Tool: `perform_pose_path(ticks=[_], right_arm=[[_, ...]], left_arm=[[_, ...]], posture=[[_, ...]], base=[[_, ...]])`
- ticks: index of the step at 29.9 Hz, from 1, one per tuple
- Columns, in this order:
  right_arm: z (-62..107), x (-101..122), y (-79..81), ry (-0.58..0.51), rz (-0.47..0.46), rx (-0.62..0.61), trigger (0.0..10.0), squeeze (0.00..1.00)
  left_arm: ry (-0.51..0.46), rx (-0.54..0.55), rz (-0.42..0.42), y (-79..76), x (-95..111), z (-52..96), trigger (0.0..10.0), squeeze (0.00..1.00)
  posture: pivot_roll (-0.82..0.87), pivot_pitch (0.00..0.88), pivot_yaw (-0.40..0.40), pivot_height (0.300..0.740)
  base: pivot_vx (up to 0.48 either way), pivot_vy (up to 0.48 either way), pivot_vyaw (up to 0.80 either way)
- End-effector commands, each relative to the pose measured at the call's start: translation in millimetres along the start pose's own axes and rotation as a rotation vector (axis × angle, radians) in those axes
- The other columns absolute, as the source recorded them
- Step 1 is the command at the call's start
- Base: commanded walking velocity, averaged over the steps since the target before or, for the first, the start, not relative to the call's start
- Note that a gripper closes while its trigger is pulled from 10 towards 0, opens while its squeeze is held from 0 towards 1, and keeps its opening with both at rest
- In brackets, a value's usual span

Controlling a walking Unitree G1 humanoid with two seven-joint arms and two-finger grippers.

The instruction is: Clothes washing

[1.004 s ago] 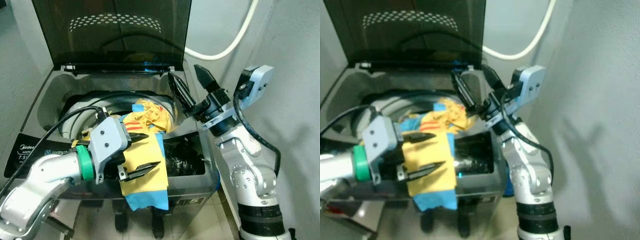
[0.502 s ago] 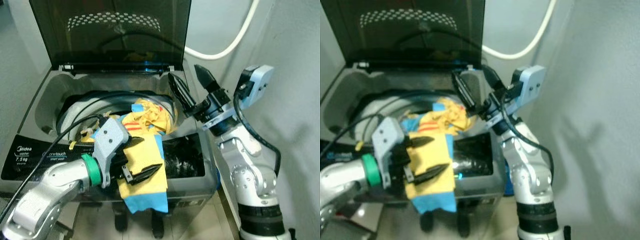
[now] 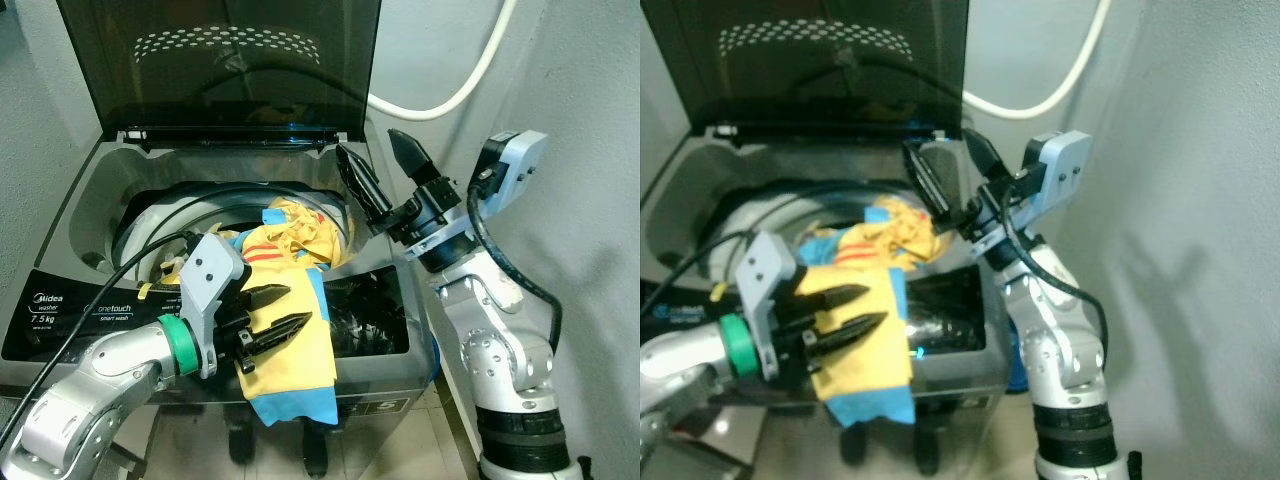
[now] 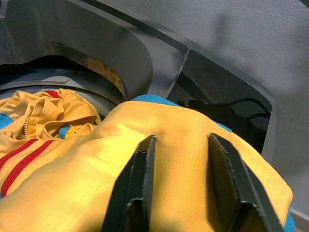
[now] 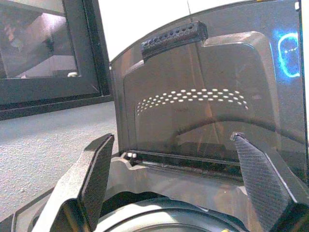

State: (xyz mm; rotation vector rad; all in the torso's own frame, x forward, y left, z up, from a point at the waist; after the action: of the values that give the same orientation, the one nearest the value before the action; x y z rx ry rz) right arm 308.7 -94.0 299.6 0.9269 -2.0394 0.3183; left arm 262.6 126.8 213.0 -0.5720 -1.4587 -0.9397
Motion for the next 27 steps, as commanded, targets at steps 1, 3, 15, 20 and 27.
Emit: perform_pose_path(ticks=[1, 3, 15, 20, 27], right_arm=[[-1.2, 0.4, 2.7, 0.002, 0.008, 0.014, 10.0, 0.00], [-1.1, 0.8, 2.6, 0.001, 0.009, 0.013, 10.0, 0.00], [-1.1, 1.3, 2.3, -0.002, 0.009, 0.010, 10.0, 0.00], [-1.5, 1.2, 2.3, -0.004, 0.007, 0.012, 10.0, 0.00], [-2.4, 1.1, 2.8, -0.006, 0.007, 0.013, 10.0, 0.00]], left_arm=[[0.058, -0.014, 0.049, -3.8, -13.3, -0.7, 0.0, 0.00], [0.050, -0.002, 0.044, -1.7, -10.8, -1.1, 0.0, 0.00], [0.026, 0.158, -0.062, 25.7, 0.0, -6.5, 0.0, 0.00], [0.016, 0.335, -0.197, 56.3, 13.3, -10.1, 0.0, 0.00], [-0.030, 0.819, -0.461, 126.6, 53.8, 7.8, 0.0, 0.00]], posture=[[0.09, 0.092, 0.019, 0.740], [0.09, 0.093, 0.019, 0.740], [0.09, 0.094, 0.020, 0.740], [0.09, 0.094, 0.018, 0.740], [0.08, 0.096, 0.019, 0.740]], base=[[0.000, 0.000, 0.00], [0.000, 0.000, 0.00], [0.000, 0.000, 0.00], [0.000, 0.000, 0.00], [0.000, 0.000, 0.00]])
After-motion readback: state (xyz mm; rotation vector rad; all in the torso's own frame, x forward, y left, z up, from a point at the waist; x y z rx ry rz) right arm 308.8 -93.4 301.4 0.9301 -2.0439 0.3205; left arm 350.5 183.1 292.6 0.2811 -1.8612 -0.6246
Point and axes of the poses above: a point about 5 cm out from each wrist's last joint towards the gripper, its own z axis pointing back from the gripper into the wrist, its own x axis along the axis of the wrist's last joint, y = z × x, the point moved 1 cm from there along -z, pointing out of the wrist towards the gripper, and after that the axes turned 6 degrees about -z, right-handed, at the moved point
